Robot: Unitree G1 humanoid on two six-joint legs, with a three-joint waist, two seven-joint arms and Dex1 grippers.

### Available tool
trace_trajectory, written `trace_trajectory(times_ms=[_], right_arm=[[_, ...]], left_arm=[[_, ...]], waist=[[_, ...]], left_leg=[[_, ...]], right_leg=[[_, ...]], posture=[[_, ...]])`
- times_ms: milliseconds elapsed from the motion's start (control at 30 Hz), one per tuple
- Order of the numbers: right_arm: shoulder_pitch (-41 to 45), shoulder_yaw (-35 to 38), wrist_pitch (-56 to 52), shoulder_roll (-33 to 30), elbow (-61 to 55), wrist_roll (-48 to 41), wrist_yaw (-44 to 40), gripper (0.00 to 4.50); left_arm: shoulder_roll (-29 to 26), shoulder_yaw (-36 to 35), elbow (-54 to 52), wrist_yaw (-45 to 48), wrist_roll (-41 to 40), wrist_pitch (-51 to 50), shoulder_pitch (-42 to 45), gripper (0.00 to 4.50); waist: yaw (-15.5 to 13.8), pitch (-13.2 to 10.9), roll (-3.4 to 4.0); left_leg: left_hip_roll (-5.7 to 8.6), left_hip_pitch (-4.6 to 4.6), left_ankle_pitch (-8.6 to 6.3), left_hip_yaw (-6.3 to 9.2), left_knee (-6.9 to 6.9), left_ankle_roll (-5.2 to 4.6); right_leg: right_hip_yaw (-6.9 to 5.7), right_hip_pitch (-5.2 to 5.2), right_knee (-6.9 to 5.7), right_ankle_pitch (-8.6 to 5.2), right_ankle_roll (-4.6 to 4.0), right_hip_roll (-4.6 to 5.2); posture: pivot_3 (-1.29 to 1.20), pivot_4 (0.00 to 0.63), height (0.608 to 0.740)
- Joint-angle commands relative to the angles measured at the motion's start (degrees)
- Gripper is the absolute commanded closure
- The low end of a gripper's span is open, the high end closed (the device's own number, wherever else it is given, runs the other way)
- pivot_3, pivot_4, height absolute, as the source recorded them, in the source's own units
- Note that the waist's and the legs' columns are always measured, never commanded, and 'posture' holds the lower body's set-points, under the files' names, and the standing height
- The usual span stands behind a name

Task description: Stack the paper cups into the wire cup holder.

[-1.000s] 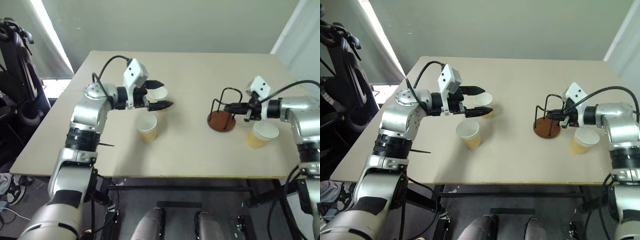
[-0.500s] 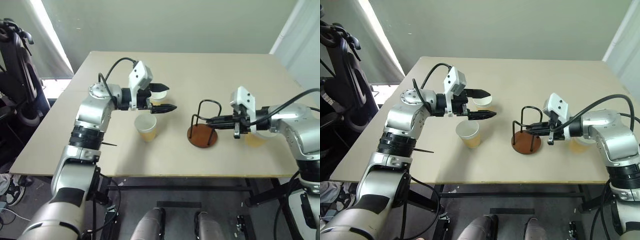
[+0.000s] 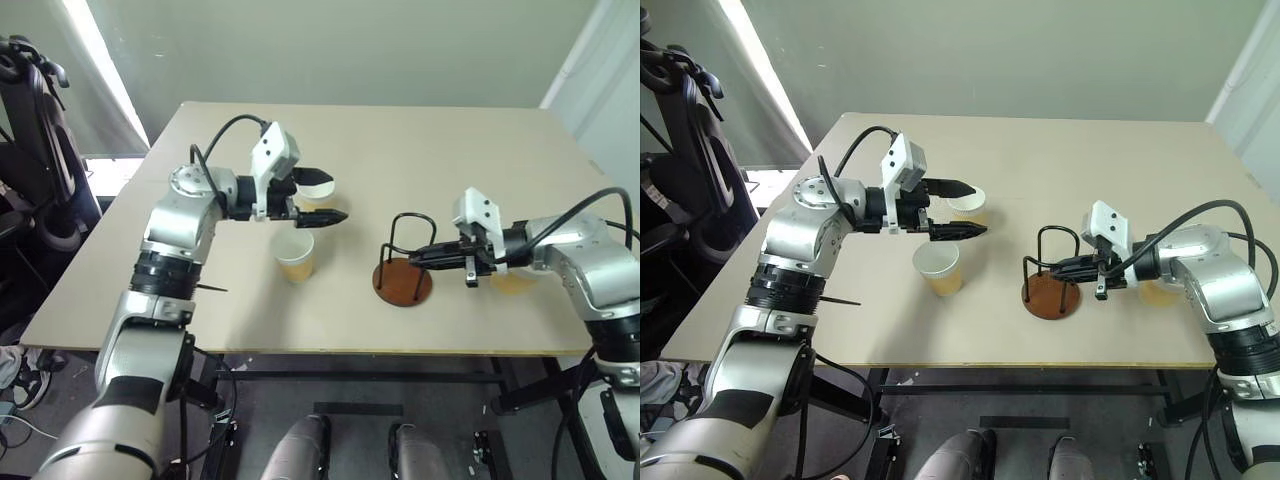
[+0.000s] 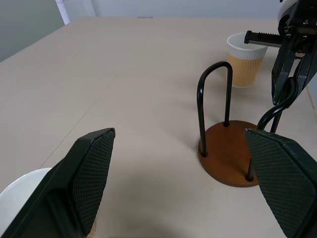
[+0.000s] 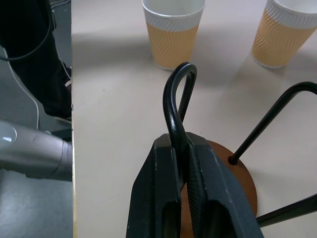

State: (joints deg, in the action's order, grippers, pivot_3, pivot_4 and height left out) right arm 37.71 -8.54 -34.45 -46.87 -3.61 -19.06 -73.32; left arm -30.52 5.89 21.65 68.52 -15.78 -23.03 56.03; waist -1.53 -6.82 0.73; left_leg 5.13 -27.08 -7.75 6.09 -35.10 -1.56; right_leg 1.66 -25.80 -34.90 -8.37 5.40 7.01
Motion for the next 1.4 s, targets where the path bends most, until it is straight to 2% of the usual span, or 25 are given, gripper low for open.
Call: trace_trajectory(times_ms=[33, 433, 533, 667, 833, 1167, 1267, 1367, 1400], right_arm=[[1.2, -0.1, 1.4, -1.1, 0.5, 0.5, -1.2, 4.47], [-1.3, -1.5, 1.5, -3.5, -0.7, 0.6, -4.3, 4.47], [-1.7, -1.4, 1.4, -3.8, -0.8, 0.3, -4.4, 3.73], [-2.0, -0.9, 1.3, -3.9, -1.8, -0.1, -4.2, 2.44], [-1.8, 0.8, -0.7, -4.8, -3.3, -1.5, -3.9, 2.44], [-1.7, 5.3, -4.8, -11.4, -7.7, -5.4, -4.6, 2.44], [-1.6, 5.8, -5.3, -11.3, -8.0, -5.5, -3.2, 1.82], [-1.6, 6.0, -4.6, -11.6, -8.7, -5.2, -2.5, 0.81], [-1.4, 6.4, -4.9, -11.8, -8.9, -5.4, -2.2, 0.81]], left_arm=[[-0.8, -0.4, -2.2, -0.1, 0.2, -0.1, 0.5, 0.0], [-0.8, -0.2, -2.4, -0.1, 0.4, -0.2, 0.6, 0.0], [-0.8, -0.1, -2.3, 0.1, 0.4, -0.1, 0.7, 0.0], [-0.8, 0.0, -2.1, 0.3, 0.5, 0.0, 0.7, 0.0], [-0.8, 0.3, -1.6, 0.5, 0.6, 0.4, 0.9, 0.0], [-1.1, 0.6, -0.7, 1.5, 1.2, 1.3, 1.3, 0.0], [-0.7, 0.7, -0.4, 1.6, 1.5, 1.5, 1.5, 0.0], [-0.5, 0.7, -0.4, 1.7, 1.7, 1.6, 1.6, 0.0], [-0.7, 0.9, -0.5, 1.9, 1.9, 1.8, 1.6, 0.0]], waist=[[0.0, 0.0, 0.0], [0.0, 0.0, 0.0], [0.0, 0.0, -0.02], [0.0, 0.0, -0.02], [0.0, 0.0, -0.02], [0.0, 0.0, -0.03], [0.0, 0.0, -0.03], [0.0, 0.0, -0.03], [0.0, 0.0, -0.03]], left_leg=[[0.0, 0.01, 0.0, 0.0, 0.0, 0.0], [0.0, 0.02, 0.0, 0.0, 0.0, 0.0], [0.0, 0.04, 0.0, 0.0, 0.0, 0.0], [0.0, 0.04, 0.0, 0.0, 0.0, 0.0], [0.0, 0.03, 0.0, 0.0, 0.0, 0.0], [0.0, 0.02, -0.01, 0.0, 0.01, 0.01], [0.0, 0.03, 0.0, -0.01, 0.01, 0.01], [0.0, 0.03, 0.0, 0.0, 0.01, 0.0], [0.0, 0.02, 0.0, 0.0, 0.01, 0.0]], right_leg=[[0.0, 0.0, 0.0, 0.0, 0.0, 0.0], [0.0, 0.04, 0.01, 0.0, 0.0, 0.0], [0.0, 0.06, 0.01, 0.0, 0.0, 0.0], [0.01, 0.05, 0.0, 0.0, 0.0, 0.0], [0.0, 0.05, 0.01, -0.01, 0.01, 0.0], [0.0, 0.05, 0.03, -0.02, 0.03, 0.0], [0.01, 0.05, 0.02, -0.03, 0.04, 0.0], [0.02, 0.04, 0.02, -0.03, 0.04, 0.0], [0.02, 0.04, 0.02, -0.03, 0.05, 0.0]], posture=[[0.0, 0.15, 0.74], [0.0, 0.15, 0.74], [0.0, 0.15, 0.74], [0.0, 0.15, 0.74], [0.0, 0.15, 0.74], [0.0, 0.15, 0.74], [0.0, 0.15, 0.74], [0.0, 0.15, 0.74], [0.0, 0.15, 0.74]])
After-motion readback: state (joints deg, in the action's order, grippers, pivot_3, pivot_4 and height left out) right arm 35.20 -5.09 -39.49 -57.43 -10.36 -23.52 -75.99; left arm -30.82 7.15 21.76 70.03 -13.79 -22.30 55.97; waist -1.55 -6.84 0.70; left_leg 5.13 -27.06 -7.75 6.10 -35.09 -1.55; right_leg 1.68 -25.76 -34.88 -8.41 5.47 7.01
